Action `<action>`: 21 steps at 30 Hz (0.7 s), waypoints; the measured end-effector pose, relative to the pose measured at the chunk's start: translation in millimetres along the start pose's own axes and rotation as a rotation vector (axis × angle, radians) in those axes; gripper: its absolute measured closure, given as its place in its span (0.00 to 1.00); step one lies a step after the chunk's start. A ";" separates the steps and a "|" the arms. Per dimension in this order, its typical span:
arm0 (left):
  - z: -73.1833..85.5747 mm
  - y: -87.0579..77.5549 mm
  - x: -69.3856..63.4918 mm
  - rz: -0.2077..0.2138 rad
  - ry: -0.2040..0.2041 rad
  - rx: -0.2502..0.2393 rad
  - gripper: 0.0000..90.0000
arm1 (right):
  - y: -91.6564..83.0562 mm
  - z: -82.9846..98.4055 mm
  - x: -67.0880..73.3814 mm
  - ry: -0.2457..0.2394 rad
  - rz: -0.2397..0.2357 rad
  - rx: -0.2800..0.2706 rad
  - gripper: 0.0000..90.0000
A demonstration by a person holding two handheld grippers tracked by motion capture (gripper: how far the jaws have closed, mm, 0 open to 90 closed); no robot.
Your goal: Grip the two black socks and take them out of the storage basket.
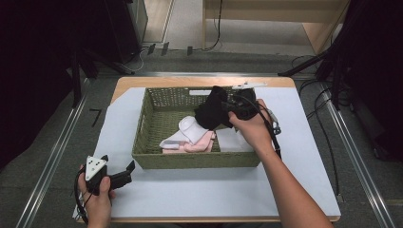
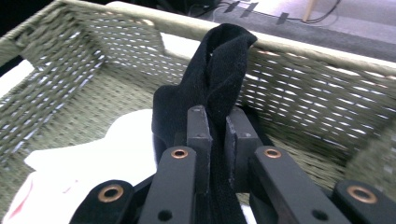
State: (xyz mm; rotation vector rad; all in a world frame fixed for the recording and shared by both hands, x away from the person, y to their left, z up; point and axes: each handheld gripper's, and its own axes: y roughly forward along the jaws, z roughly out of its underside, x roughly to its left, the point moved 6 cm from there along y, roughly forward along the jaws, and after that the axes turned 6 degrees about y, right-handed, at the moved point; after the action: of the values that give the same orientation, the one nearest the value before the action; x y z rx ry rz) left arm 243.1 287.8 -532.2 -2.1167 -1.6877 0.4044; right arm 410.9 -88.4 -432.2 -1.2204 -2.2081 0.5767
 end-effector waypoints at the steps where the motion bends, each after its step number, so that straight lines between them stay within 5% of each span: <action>1: 0.0 0.0 -0.2 0.000 0.000 0.002 0.01 | -1.5 1.0 -4.1 0.003 0.007 -0.003 0.92; 15: 0.0 0.2 -0.4 -0.005 0.003 0.001 0.01 | -31.6 -2.0 -37.7 0.012 0.056 -0.185 0.92; 21: -0.1 0.0 -0.6 -0.006 0.004 -0.001 0.01 | -44.8 -5.1 -56.1 0.071 0.092 -0.272 0.92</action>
State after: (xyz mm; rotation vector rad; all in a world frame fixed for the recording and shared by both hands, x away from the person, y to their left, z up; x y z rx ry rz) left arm 243.0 287.3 -532.2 -2.1110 -1.6927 0.3973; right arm 410.6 -158.4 -415.7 -1.4628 -2.2320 0.2678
